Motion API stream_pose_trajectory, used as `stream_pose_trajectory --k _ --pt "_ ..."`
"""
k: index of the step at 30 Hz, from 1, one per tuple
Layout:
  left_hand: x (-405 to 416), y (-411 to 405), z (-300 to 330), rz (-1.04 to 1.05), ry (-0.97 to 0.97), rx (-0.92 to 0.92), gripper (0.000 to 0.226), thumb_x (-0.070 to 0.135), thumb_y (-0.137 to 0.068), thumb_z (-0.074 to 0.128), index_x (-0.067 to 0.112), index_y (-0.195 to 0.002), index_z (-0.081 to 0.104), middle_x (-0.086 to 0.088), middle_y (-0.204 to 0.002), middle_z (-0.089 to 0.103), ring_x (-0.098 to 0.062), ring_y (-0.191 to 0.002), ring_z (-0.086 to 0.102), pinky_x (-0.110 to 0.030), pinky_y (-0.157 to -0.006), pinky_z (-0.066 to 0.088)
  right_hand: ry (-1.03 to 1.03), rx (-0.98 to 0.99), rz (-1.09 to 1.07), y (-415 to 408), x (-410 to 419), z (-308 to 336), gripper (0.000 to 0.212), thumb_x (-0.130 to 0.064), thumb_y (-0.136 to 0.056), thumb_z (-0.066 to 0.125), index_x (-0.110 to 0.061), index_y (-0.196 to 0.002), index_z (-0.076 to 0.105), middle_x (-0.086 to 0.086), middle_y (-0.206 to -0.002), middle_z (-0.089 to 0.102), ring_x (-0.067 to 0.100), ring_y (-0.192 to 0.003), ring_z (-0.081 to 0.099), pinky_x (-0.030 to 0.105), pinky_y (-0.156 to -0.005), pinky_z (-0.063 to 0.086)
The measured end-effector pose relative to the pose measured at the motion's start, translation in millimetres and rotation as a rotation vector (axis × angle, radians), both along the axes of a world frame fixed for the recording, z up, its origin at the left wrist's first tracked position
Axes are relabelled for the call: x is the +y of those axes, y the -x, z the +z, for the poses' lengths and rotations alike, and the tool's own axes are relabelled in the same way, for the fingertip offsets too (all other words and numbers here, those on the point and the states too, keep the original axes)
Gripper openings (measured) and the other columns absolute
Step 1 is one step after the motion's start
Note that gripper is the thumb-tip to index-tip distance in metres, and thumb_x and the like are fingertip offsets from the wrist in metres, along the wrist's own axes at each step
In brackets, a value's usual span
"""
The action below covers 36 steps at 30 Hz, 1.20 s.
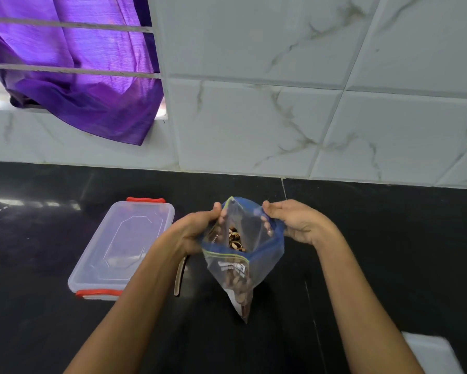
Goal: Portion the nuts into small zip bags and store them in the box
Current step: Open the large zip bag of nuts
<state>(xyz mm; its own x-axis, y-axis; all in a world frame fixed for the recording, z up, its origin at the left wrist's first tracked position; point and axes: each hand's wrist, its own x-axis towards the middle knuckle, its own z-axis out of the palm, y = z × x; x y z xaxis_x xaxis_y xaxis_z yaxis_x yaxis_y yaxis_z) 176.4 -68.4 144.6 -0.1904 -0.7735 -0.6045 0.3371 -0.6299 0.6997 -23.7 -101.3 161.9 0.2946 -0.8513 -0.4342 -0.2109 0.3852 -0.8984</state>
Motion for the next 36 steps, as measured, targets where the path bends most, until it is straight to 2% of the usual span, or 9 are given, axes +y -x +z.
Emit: stream_pose_trajectory --k 4,8,11,16,19,25,31,33,36 --pt "2 0 -11 0.111 -0.141 0.257 0.038 0.039 -0.088 0.056 0.009 -0.067 0.064 0.001 -0.054 0.055 -0.01 -0.043 0.053 -0.021 -0.042 0.049 -0.375 -0.398 -0.066 7 8 -11 0.018 -0.012 -0.096 0.046 -0.007 -0.091 0.063 0.004 -0.062 0.065 0.012 -0.053 0.063 0.025 -0.05 0.054" --pt "10 -3 -12 0.046 -0.079 0.046 0.034 0.038 -0.094 0.052 0.008 -0.086 0.066 -0.008 -0.073 0.063 -0.019 -0.068 0.06 -0.034 -0.065 0.052 -0.343 -0.41 0.042 17 19 -20 0.038 -0.008 -0.084 0.057 -0.019 -0.119 0.063 0.006 -0.098 0.068 0.022 -0.094 0.064 0.042 -0.085 0.053" --pt "18 -7 -12 0.03 -0.015 -0.023 0.031 0.03 -0.098 0.047 0.008 -0.113 0.062 -0.014 -0.103 0.063 -0.025 -0.093 0.06 -0.037 -0.076 0.05 -0.289 -0.257 -0.012 24 29 -20 0.048 -0.011 -0.078 0.067 -0.026 -0.122 0.057 0.007 -0.11 0.066 0.026 -0.105 0.06 0.043 -0.089 0.048" --pt "32 -8 -15 0.053 -0.017 -0.554 0.036 0.038 -0.092 0.059 0.01 -0.116 0.056 -0.01 -0.106 0.061 -0.025 -0.097 0.06 -0.034 -0.076 0.05 -0.148 0.233 -0.121 21 48 -11 0.027 -0.031 -0.088 0.065 -0.015 -0.109 0.059 0.004 -0.093 0.064 0.014 -0.079 0.058 0.026 -0.06 0.047" --pt "39 -12 -9 0.036 0.038 -0.662 0.025 0.031 -0.093 0.059 0.008 -0.103 0.06 -0.009 -0.091 0.057 -0.019 -0.08 0.056 -0.03 -0.065 0.051 -0.083 0.382 -0.045 18 52 -6 0.02 -0.033 -0.092 0.059 -0.013 -0.094 0.063 0.004 -0.083 0.066 0.009 -0.068 0.059 0.022 -0.053 0.046" --pt "50 -13 9 0.065 0.128 -0.514 0.015 0.013 -0.099 0.047 0.006 -0.088 0.056 -0.011 -0.087 0.063 -0.019 -0.074 0.064 -0.023 -0.056 0.057 -0.073 0.034 -0.137 15 57 -8 0.011 -0.008 -0.092 0.057 -0.004 -0.094 0.068 0.007 -0.073 0.066 0.008 -0.057 0.062 0.021 -0.051 0.052" --pt "58 -1 8 0.374 -0.014 0.199 0.015 0.002 -0.097 0.046 0.003 -0.091 0.059 -0.011 -0.074 0.068 -0.015 -0.056 0.068 -0.022 -0.045 0.055 -0.29 -0.489 -0.319 15 65 -9 0.022 0.005 -0.094 0.044 -0.005 -0.095 0.064 0.01 -0.076 0.072 0.015 -0.067 0.071 0.026 -0.057 0.059" --pt "60 2 5 0.372 -0.054 0.205 0.014 -0.001 -0.093 0.051 0.005 -0.105 0.054 -0.014 -0.081 0.067 -0.019 -0.057 0.068 -0.025 -0.044 0.055 -0.336 -0.536 -0.318 14 69 -11 0.023 0.005 -0.093 0.045 -0.007 -0.098 0.064 0.011 -0.083 0.072 0.018 -0.074 0.07 0.029 -0.06 0.059" --pt "64 5 -5 0.254 -0.071 -0.082 0.048 0.003 -0.086 0.055 0.006 -0.133 0.042 -0.018 -0.112 0.06 -0.022 -0.074 0.062 -0.03 -0.051 0.052 -0.347 -0.358 -0.298 12 77 -16 0.017 -0.004 -0.088 0.059 -0.012 -0.102 0.064 0.012 -0.094 0.069 0.02 -0.08 0.066 0.03 -0.058 0.055"
